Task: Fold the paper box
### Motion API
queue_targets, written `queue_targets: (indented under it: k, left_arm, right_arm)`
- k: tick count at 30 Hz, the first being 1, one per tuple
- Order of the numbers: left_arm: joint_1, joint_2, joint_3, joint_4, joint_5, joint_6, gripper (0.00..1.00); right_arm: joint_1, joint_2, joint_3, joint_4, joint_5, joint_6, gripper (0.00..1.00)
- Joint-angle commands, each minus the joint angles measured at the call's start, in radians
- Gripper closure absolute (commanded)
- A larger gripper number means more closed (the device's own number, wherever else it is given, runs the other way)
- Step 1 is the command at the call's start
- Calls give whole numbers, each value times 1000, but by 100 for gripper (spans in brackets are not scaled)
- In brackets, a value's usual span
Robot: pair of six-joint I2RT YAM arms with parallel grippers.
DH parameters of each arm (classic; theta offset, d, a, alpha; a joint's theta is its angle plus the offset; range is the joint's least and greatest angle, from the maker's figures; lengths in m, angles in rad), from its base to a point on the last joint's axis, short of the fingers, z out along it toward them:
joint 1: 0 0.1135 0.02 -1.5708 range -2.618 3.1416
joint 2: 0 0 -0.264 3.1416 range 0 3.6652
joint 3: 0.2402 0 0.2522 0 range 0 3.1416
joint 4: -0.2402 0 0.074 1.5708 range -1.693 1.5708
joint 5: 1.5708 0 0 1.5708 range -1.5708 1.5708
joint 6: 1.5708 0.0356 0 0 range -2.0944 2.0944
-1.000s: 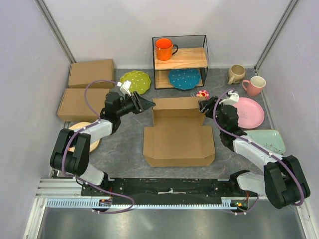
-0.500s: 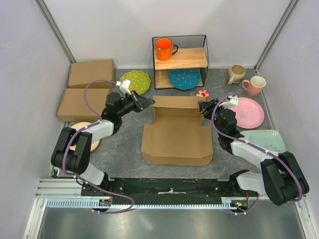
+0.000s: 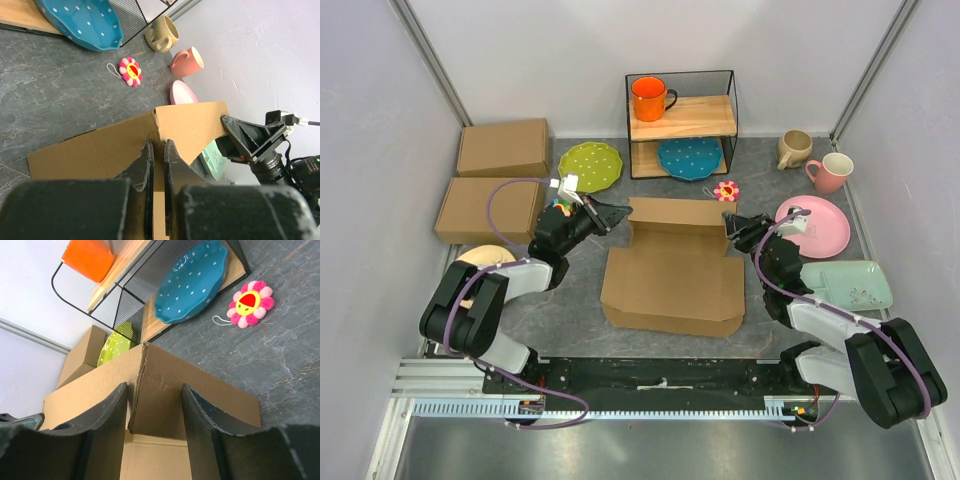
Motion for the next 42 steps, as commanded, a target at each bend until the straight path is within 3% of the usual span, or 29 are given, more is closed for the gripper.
queue_targets:
  k: [1, 4, 8, 21, 33, 42]
  left_arm:
    - [-50, 100, -94, -261, 25, 1, 98]
    - [-49, 91, -87, -256, 30, -23, 96]
    - [-49, 51, -3, -367, 15, 6, 90]
    - [-27, 9, 173, -574, 5, 53, 55]
    - [-16, 17, 269, -612, 42, 70, 49]
    - [-6, 5, 305, -632, 62, 69, 47]
  right_arm:
    - [28, 75, -69, -416, -71, 27, 48]
    - [28, 35, -51, -444, -64, 28, 36]
    - [26, -40, 33, -538, -32, 2, 24]
    - [-17, -77, 251, -639, -18, -129, 15]
    - [-37, -75, 313, -624, -31, -164, 13]
    - [-60, -101, 343, -598, -121, -160, 5]
